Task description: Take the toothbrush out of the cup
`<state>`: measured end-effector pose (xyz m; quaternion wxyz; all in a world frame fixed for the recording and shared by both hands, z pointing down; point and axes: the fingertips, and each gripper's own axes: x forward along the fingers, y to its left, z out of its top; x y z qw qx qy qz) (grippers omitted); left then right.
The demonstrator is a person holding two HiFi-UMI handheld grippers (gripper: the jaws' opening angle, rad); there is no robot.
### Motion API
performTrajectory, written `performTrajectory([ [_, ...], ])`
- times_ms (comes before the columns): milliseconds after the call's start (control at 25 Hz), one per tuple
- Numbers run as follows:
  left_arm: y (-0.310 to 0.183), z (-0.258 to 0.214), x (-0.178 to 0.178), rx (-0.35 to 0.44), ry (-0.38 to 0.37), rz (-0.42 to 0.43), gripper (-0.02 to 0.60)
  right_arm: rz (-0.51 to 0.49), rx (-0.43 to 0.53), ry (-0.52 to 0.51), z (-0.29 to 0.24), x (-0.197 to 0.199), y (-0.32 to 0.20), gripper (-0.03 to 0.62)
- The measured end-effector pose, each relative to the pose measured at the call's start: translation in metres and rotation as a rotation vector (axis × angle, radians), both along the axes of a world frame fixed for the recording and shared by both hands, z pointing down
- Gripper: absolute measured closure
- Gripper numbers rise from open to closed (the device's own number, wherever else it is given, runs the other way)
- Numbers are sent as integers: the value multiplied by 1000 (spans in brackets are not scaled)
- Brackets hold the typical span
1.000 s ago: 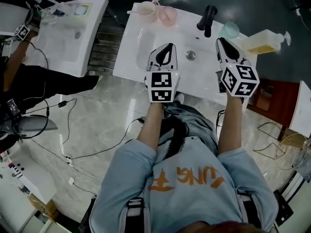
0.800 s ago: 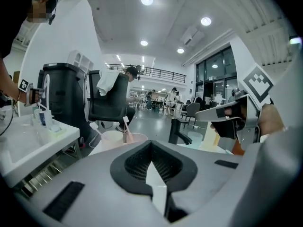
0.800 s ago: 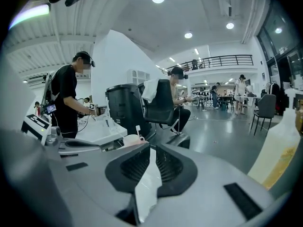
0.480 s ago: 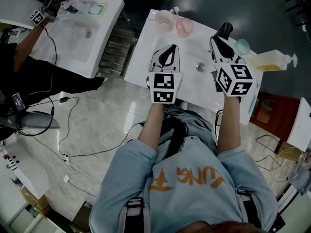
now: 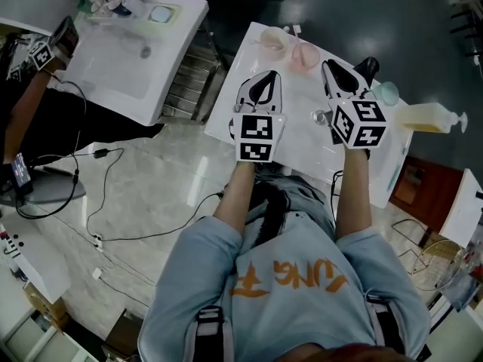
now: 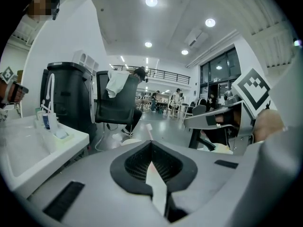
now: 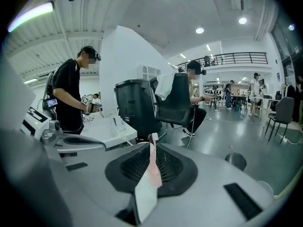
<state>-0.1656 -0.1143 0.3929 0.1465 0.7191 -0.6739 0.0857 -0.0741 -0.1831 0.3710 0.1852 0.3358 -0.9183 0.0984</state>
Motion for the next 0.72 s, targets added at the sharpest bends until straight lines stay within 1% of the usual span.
performTrajectory([
  [480,-13,20,-45,-19,52,-16,574,-25,-15,132,36,-47,-24,545],
  [720,-26,35,-53,-41,88,-2,574,-34,-41,181,53,-61,-37,545],
])
